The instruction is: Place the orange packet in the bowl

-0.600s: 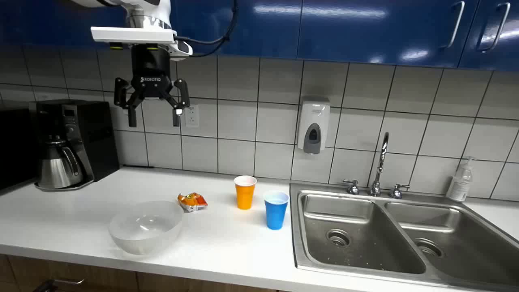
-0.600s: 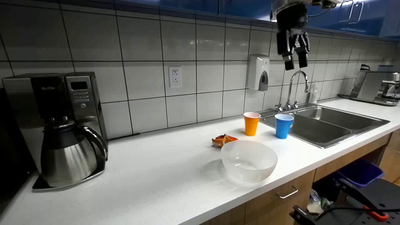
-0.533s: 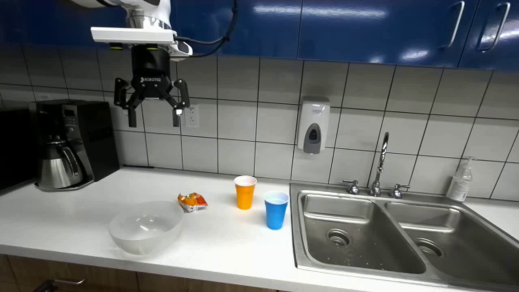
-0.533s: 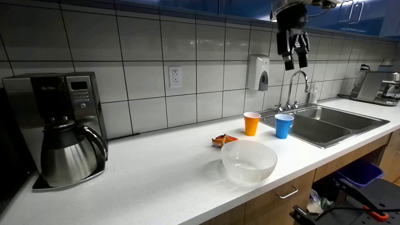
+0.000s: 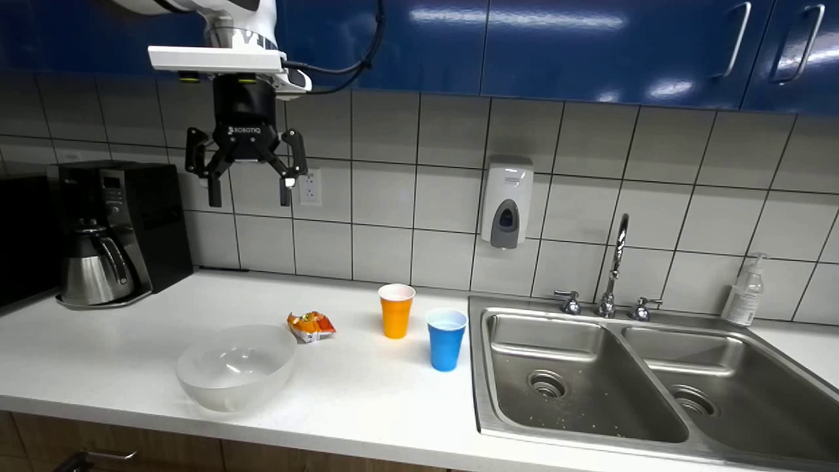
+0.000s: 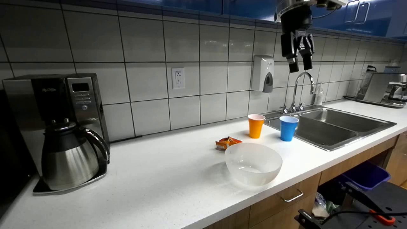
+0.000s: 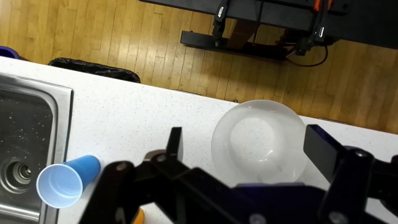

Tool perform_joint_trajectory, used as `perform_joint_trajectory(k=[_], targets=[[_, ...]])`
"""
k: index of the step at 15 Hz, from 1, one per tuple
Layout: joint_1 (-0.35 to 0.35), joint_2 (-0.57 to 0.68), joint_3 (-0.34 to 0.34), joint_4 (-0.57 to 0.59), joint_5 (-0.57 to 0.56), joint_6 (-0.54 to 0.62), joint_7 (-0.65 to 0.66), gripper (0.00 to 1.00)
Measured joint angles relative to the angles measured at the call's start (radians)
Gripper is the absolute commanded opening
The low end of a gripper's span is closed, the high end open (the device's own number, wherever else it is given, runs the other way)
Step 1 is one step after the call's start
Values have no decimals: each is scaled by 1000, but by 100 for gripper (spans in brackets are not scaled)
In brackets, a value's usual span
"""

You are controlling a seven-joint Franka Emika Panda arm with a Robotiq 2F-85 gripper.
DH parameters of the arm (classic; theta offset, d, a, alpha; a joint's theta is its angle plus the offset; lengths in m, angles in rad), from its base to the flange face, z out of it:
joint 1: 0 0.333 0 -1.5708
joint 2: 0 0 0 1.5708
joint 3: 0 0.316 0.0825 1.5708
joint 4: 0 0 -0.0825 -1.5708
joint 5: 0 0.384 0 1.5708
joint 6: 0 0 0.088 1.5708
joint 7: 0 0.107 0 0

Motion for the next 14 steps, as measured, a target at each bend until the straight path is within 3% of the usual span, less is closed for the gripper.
perform_joint_trajectory(k=[6, 14], targets=[[0, 90, 0, -32, -11, 133, 0, 100], [0, 322, 16, -36, -12, 392, 74, 100]])
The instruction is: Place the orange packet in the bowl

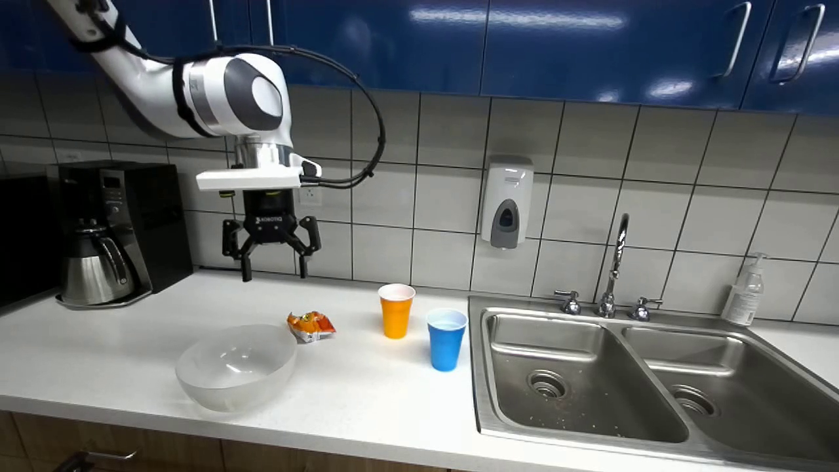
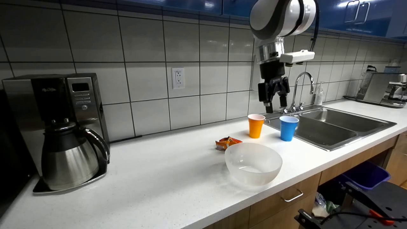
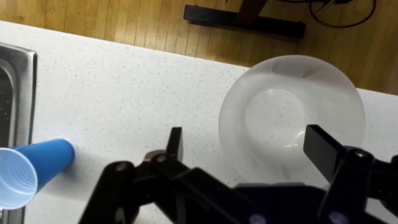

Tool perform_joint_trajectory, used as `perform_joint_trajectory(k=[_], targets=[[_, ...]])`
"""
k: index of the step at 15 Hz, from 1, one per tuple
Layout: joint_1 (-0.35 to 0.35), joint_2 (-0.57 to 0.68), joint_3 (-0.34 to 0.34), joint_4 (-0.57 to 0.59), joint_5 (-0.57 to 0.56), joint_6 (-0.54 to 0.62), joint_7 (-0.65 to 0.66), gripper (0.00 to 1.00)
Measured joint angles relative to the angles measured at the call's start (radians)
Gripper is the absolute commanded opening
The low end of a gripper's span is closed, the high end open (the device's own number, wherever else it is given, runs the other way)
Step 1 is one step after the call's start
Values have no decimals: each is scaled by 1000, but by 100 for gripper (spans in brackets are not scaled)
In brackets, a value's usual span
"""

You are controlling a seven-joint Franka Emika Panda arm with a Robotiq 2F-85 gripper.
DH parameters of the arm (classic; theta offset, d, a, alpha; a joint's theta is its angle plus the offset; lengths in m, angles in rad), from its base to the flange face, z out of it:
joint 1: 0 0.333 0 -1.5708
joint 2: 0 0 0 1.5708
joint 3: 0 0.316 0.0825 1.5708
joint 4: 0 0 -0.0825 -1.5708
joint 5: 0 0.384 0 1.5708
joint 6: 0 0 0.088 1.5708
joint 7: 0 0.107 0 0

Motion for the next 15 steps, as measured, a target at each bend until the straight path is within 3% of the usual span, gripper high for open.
perform_joint_trajectory(k=[7, 15], targets=[[15, 179, 26, 53, -15, 183, 158, 100], [24, 363, 26, 220, -9, 253, 300, 100]])
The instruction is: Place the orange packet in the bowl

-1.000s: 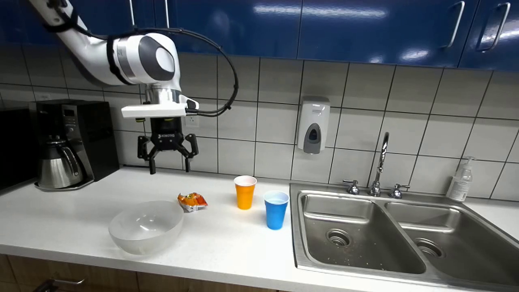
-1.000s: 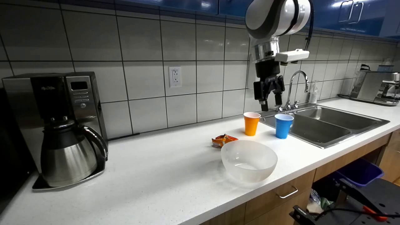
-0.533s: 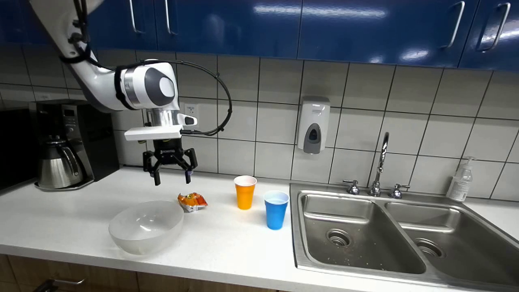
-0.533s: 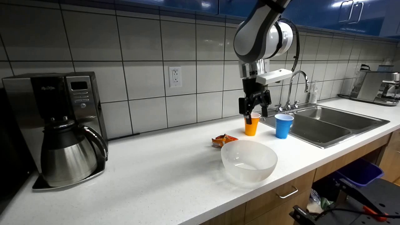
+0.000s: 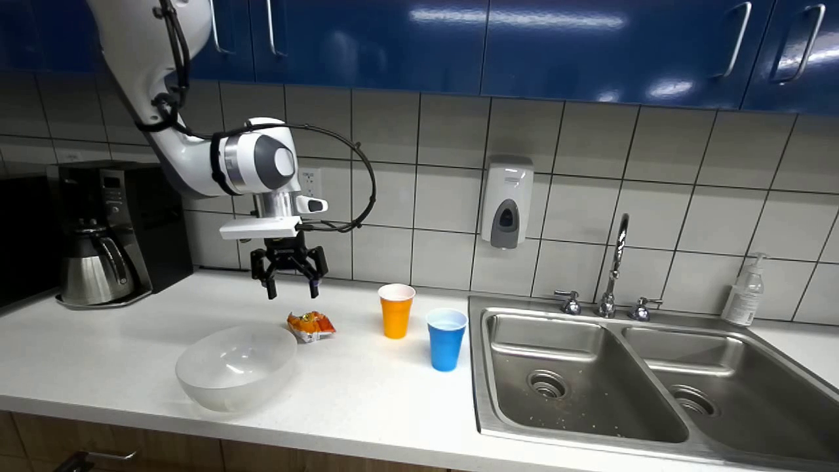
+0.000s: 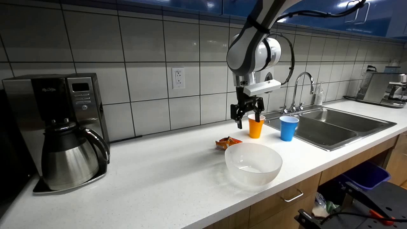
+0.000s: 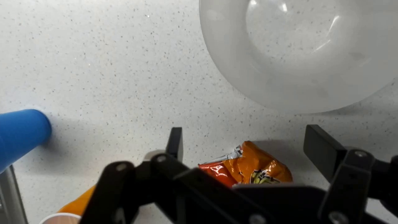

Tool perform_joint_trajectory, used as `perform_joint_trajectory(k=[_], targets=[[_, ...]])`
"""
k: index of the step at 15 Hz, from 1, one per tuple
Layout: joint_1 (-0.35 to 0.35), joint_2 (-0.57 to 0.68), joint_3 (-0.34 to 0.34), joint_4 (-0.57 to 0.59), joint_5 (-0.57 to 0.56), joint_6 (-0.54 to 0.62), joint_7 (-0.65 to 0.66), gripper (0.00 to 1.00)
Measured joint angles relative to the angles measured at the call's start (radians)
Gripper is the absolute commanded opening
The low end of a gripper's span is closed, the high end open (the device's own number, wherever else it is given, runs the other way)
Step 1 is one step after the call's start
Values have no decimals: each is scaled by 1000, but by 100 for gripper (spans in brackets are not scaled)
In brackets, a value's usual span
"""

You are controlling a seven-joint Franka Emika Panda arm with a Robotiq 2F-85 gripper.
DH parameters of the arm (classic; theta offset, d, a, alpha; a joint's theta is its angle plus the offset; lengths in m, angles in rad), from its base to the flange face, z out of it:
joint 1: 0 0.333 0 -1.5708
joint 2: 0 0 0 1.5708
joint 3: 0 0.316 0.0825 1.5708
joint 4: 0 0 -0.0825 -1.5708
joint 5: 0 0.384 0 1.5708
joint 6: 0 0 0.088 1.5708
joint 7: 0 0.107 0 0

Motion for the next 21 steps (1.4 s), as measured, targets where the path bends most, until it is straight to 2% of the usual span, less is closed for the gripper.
perform_joint_trajectory(k=[11, 21], targets=[[40, 250, -4, 252, 25, 14, 171, 100], [79, 422, -33, 424, 47, 10, 244, 100]])
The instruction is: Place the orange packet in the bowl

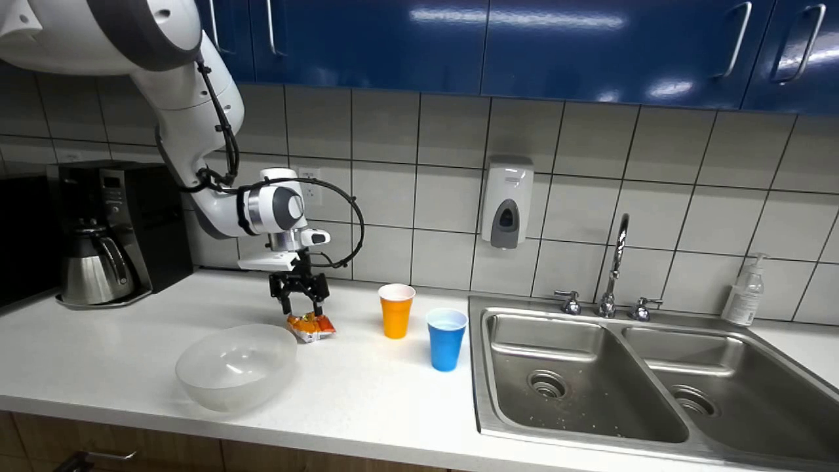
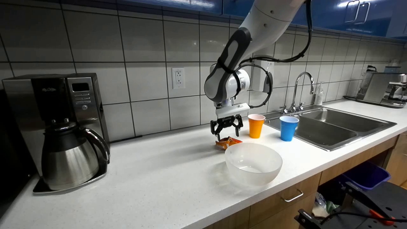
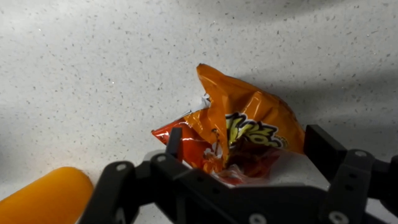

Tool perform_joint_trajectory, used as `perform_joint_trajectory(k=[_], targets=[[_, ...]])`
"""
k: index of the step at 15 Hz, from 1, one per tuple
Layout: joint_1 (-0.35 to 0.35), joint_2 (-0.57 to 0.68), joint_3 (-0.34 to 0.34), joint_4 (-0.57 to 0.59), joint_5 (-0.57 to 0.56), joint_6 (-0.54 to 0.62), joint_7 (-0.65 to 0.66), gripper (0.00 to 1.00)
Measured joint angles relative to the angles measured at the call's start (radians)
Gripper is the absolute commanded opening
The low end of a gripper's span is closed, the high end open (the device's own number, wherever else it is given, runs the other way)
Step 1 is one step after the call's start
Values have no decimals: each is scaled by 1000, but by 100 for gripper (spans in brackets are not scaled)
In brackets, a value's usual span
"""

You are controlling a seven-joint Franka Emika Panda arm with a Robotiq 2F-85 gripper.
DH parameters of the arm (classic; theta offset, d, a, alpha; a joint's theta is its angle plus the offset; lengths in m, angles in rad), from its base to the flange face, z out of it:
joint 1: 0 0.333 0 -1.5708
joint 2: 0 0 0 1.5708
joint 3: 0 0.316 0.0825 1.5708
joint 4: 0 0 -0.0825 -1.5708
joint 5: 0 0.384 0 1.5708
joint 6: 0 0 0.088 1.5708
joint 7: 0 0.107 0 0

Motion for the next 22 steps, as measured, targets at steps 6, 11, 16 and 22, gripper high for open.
perform_joint_trajectory(k=[6, 11, 16, 22], targets=[[1, 44, -8, 52, 23, -11, 3, 100], [1, 47, -9, 78, 37, -36, 3, 74], [1, 48, -11, 82, 38, -42, 3, 35], [1, 52, -15, 82, 38, -45, 3, 0]])
